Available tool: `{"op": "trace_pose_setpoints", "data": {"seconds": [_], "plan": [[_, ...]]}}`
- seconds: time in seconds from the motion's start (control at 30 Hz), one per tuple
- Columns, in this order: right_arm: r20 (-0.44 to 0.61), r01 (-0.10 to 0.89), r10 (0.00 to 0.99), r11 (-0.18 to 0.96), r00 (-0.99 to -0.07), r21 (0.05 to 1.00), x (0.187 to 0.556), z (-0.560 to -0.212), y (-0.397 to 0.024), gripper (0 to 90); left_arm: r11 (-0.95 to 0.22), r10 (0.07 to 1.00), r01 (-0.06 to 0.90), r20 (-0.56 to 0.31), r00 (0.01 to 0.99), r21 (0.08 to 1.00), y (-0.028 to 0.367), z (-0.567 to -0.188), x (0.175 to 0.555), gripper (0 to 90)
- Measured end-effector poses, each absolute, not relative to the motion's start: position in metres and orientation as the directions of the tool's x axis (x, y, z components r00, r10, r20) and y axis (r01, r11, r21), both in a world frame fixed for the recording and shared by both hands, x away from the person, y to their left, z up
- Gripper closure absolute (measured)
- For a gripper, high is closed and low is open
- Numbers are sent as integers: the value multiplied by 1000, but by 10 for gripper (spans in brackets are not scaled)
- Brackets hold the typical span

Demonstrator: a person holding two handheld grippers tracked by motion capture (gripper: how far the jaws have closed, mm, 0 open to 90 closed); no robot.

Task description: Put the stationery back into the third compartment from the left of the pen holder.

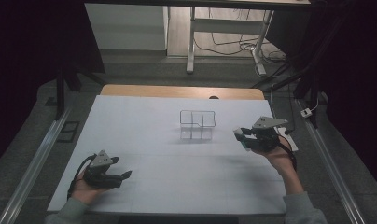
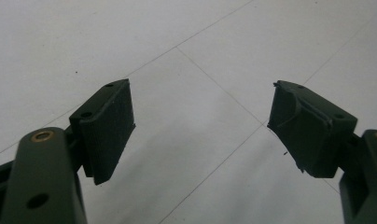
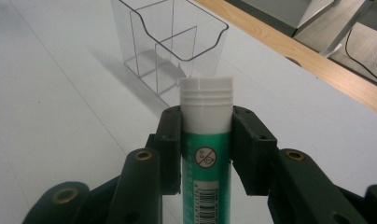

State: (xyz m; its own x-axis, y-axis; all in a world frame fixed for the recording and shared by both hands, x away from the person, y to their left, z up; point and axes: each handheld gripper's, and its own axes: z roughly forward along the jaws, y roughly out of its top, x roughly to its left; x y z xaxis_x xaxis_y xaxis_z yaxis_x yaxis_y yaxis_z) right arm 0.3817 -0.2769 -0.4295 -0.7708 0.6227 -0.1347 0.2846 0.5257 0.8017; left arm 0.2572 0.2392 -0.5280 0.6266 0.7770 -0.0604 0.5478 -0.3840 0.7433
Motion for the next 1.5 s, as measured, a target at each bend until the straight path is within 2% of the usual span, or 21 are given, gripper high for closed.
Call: {"op": "trace_pose_setpoints", "data": {"seconds": [0.77,1.5], "plan": [[-114,237,670,409,-734,881,383,-417,-259,651,-388,776,547,-59,629,742,238,-528,257,217],[-131,175,672,367,-729,914,388,-403,-232,651,-387,776,547,-58,628,742,238,-528,257,216]]}}
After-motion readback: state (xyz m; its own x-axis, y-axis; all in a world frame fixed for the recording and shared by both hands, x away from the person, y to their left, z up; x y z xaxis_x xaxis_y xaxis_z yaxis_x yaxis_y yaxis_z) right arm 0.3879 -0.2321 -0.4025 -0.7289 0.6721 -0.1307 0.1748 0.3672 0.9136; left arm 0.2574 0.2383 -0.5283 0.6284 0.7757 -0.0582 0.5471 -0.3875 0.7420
